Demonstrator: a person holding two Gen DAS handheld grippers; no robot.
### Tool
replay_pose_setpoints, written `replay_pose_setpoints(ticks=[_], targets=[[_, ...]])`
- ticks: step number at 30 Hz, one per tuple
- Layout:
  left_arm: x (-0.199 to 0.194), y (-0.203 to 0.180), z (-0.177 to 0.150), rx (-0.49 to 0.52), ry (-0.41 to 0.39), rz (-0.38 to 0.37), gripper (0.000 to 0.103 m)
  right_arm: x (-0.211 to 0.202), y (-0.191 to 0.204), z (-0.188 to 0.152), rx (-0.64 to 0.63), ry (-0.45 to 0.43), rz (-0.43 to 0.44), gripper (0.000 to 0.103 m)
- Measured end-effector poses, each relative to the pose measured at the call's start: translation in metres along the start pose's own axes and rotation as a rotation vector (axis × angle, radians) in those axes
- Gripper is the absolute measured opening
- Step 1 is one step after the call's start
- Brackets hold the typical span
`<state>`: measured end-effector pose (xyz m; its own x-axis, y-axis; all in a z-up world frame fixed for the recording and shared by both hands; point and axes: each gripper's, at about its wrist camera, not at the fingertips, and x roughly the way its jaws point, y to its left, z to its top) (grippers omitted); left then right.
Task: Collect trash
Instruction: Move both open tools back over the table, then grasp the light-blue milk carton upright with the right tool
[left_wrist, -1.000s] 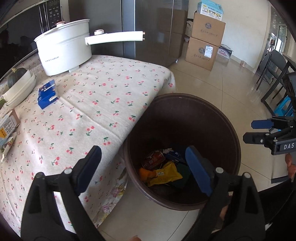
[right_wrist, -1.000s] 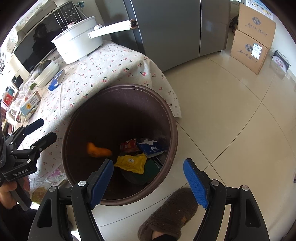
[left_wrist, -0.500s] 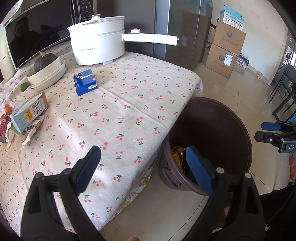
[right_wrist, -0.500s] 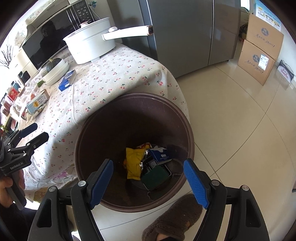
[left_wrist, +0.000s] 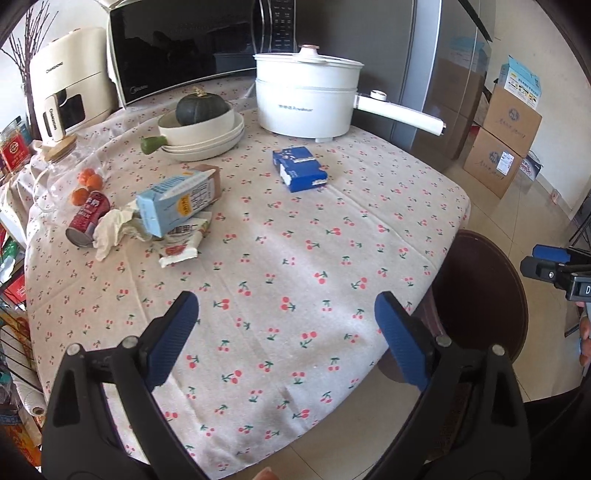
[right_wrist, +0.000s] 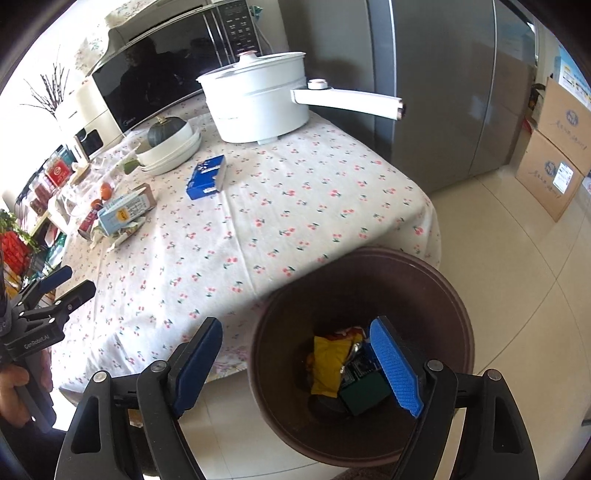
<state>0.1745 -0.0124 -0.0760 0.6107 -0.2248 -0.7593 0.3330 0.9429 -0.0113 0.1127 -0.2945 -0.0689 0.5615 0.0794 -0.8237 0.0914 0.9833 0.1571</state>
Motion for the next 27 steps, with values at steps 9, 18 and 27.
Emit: replay_pose_setpoints(ticks=[9,18,27], targets=[[-0.018,0.068,-0.006,-0.095,-0.003,0.086,0.097,0.023,0.063,0.021,-0.069,0.006,0.033,0.084],[-0.022,0.120,-0.014,-0.148,0.032,0.148,0.100,0.049,0.125,0.039,-0.111,0.009,0.072,0.084],[-0.017,0.169,-0.023,-0.250,0.123,0.218,0.102,0.089,0.185,0.051,-0.177,0.050,0.095,0.085]])
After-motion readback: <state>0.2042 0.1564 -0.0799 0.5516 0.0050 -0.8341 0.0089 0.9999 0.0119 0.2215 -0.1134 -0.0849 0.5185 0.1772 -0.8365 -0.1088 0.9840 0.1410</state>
